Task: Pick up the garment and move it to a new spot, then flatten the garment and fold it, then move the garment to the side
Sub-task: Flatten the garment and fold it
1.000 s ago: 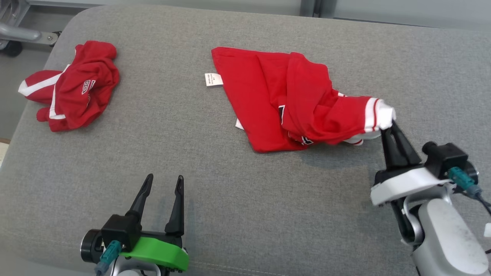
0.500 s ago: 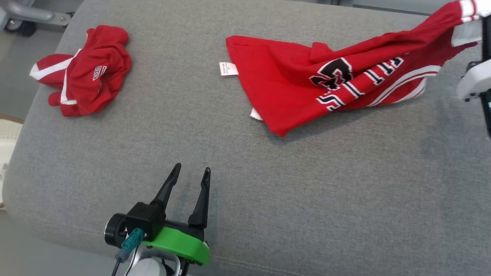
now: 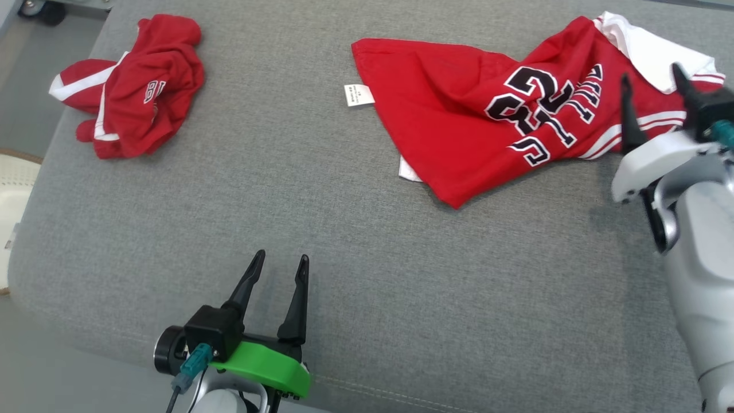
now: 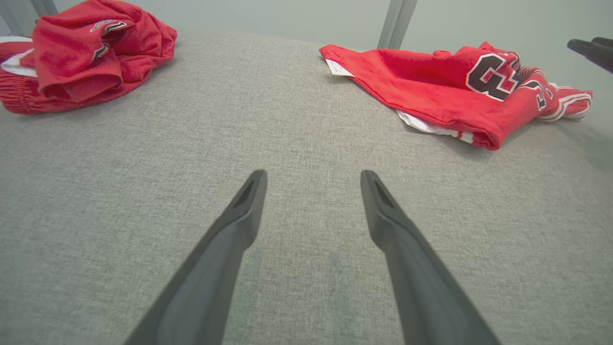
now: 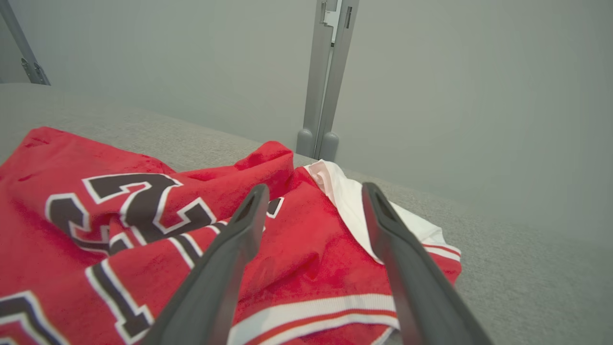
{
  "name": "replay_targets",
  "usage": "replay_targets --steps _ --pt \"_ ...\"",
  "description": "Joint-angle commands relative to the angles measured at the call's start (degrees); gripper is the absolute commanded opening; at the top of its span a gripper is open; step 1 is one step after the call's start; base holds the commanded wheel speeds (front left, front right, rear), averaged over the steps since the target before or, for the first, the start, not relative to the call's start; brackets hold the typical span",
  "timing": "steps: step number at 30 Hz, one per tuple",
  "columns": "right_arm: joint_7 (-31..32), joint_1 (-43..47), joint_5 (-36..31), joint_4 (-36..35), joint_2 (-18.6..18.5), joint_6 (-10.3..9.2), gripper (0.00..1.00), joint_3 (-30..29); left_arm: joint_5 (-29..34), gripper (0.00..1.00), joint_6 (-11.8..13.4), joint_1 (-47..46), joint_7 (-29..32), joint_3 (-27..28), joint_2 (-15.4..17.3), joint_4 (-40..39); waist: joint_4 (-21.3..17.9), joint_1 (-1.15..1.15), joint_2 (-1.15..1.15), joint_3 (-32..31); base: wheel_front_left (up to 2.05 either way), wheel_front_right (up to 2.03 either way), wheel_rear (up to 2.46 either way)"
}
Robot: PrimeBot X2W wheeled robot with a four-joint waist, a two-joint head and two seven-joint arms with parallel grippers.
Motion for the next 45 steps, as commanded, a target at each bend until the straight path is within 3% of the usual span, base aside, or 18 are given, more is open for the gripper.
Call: replay_targets --steps 1,5,10,19,33,34,35,36,45 --pt "-0.8 2.6 2.2 -0.8 1.0 -0.09 1.00 2.9 0.8 1.00 -0.3 -0.1 0.0 0.1 0.1 0.1 -3.3 0.00 0.00 -0.9 0.00 0.00 0.00" --pt "-1.1 10.0 8.4 -5.1 2.9 -0.09 1.00 12.2 1.4 1.00 -0.7 -1.4 0.0 0.2 0.1 0.4 -5.6 0.00 0.00 -1.2 0.00 0.00 0.00" --pt "-1.1 16.5 13.1 -8.6 3.6 -0.09 1.00 17.2 1.4 1.00 -1.0 -1.5 0.0 -0.1 0.1 0.4 -6.0 0.00 0.00 -1.5 0.00 0.00 0.00" --pt "-1.1 16.1 14.6 -6.6 3.2 -0.09 1.00 16.3 0.8 1.00 -1.1 -0.1 0.0 -0.3 0.1 1.1 -3.6 0.00 0.00 -0.8 0.00 0.00 0.00" --pt "-0.2 7.1 17.9 5.4 2.4 -0.09 1.00 17.3 0.2 1.00 -1.0 -0.7 0.0 -1.5 0.1 1.5 -0.1 0.00 0.00 0.8 0.00 0.00 0.00" --pt "-0.4 6.8 18.1 5.6 2.6 -0.09 0.65 17.6 0.3 1.00 -1.0 -0.8 0.0 -1.6 0.1 1.4 -0.2 0.00 0.00 0.9 0.00 0.00 0.00" --pt "-0.5 6.6 18.3 5.7 2.6 -0.08 0.38 17.9 0.3 1.00 -1.0 -0.9 0.0 -1.7 0.1 1.4 -0.3 0.00 0.00 0.9 0.00 0.00 0.00" --pt "-0.7 6.5 18.4 5.7 2.5 -0.08 0.00 18.2 0.4 1.00 -1.1 -1.1 0.0 -1.8 0.1 1.4 -0.5 0.00 0.00 1.0 0.00 0.00 0.00" --pt "-1.1 7.2 19.9 0.4 1.0 -0.09 0.00 19.1 1.7 1.00 -1.6 -1.1 0.0 -0.9 0.1 1.9 -2.9 0.00 0.00 0.4 0.00 0.00 0.00"
